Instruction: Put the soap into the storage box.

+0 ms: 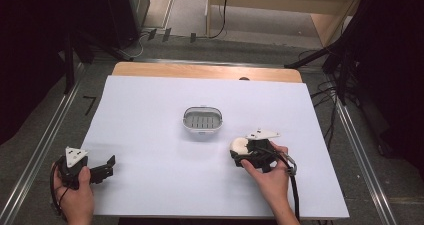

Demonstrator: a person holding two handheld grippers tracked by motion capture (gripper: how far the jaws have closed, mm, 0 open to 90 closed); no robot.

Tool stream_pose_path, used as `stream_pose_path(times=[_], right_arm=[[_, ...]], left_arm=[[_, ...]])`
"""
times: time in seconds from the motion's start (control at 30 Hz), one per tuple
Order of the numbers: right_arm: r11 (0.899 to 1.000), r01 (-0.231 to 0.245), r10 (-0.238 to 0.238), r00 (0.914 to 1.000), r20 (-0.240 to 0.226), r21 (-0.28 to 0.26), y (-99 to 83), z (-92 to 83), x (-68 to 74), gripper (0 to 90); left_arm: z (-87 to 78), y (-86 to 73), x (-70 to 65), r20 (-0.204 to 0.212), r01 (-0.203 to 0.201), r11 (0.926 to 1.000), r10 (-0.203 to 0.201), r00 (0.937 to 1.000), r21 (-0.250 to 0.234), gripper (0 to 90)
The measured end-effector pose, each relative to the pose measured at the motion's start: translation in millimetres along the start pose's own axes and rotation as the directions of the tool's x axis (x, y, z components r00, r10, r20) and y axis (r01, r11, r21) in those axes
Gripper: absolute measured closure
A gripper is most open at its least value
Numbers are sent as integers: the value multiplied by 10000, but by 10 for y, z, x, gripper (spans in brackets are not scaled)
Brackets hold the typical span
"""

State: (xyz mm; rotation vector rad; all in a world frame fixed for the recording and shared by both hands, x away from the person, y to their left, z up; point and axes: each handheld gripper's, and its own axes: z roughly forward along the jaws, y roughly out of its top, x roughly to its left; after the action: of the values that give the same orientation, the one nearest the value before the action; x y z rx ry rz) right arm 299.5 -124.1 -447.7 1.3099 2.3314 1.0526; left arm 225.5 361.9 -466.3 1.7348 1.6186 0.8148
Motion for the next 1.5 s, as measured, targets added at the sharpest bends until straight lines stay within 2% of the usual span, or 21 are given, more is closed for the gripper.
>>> stream_pose_path(times=[0.1, 0.43, 0.97, 1.33, 1.5], right_arm=[[9999, -35, 34, 10000, -71, -158, 18, -14, -10, 259], [9998, 145, -147, 9998, -94, -157, 142, 23, 23, 260], [9985, 350, -361, 9990, -252, -414, 449, 66, 102, 260], [9981, 169, -198, 9986, -484, -598, 606, 118, 118, 260], [9979, 260, -288, 9985, -475, -589, 664, 152, 127, 260]], left_arm=[[0, 2, -2, -24, -33, 10000, 33, 10000, 33, 0], [0, 1, -2, -17, -32, 10000, 32, 10000, 16, 0], [-1, 0, 1, 11, 5, 10000, -5, 10000, -5, 0], [-1, 0, 2, 21, 38, 10000, -37, 10000, -11, 0], [0, -1, 2, 19, 39, 10000, -39, 10000, -21, 0]])
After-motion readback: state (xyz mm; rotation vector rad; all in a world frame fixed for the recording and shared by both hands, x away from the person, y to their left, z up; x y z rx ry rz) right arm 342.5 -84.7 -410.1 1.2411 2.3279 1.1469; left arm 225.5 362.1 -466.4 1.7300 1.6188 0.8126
